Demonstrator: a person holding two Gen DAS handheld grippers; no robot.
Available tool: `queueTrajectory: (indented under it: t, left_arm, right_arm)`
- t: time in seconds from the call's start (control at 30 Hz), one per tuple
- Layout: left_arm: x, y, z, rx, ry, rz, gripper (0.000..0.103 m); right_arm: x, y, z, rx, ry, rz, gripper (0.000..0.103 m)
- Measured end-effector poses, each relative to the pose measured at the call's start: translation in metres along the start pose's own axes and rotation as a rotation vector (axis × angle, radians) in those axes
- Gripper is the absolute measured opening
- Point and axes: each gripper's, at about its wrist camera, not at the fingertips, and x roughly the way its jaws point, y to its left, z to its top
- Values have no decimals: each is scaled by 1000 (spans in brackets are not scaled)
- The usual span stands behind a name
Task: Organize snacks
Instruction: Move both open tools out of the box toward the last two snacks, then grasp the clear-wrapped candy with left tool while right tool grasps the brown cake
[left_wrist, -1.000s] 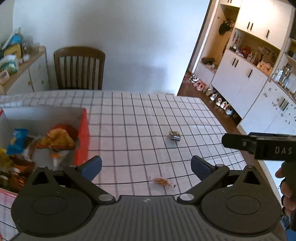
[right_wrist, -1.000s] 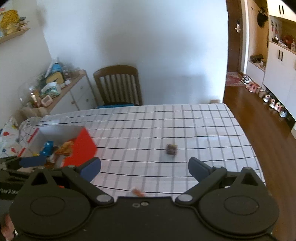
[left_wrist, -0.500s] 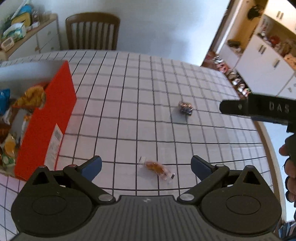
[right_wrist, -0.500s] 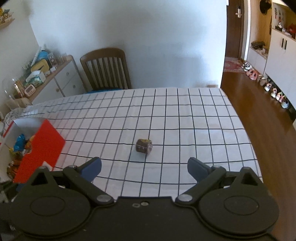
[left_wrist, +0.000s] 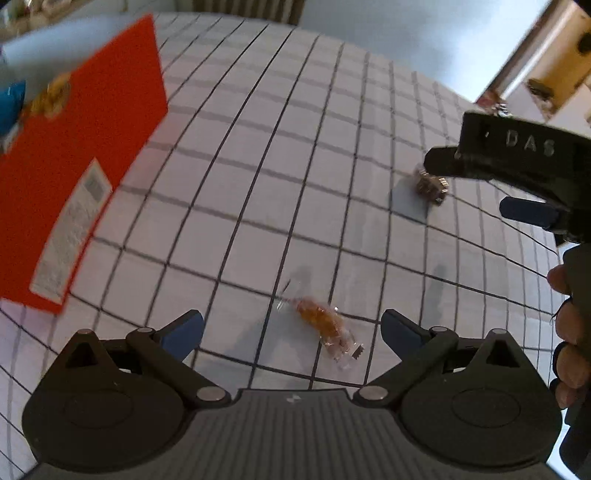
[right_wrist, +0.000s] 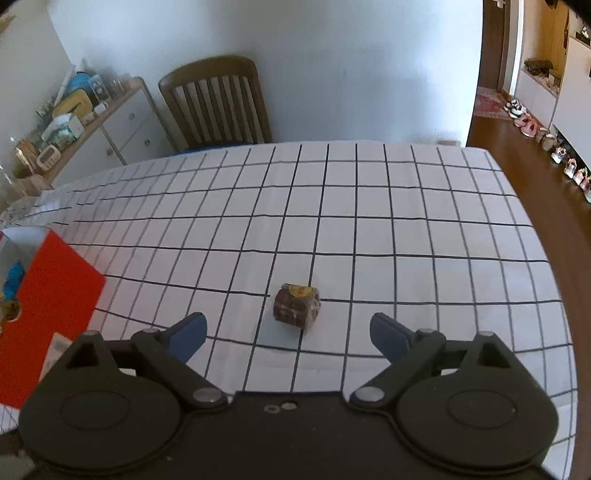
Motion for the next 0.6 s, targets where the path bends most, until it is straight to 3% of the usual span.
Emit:
queueTrajectory:
  t: [0.27,0.43,0.53,0.6]
  left_arm:
    - [13,-6,-4,-62,33,6,102]
    - [11,-17,-7,-54,17,16,94]
    - [8,-22,-8,-52,1,25,84]
    - [5,-25,-7,-45,-12,33,63]
  right_arm:
    - [30,-6,10,33,35,-11,85]
    - [42,-10,13,54,55,-17,77]
    - [48,-9,12,48,68,-16,71]
    - [51,-8,11,46,71,-21,67]
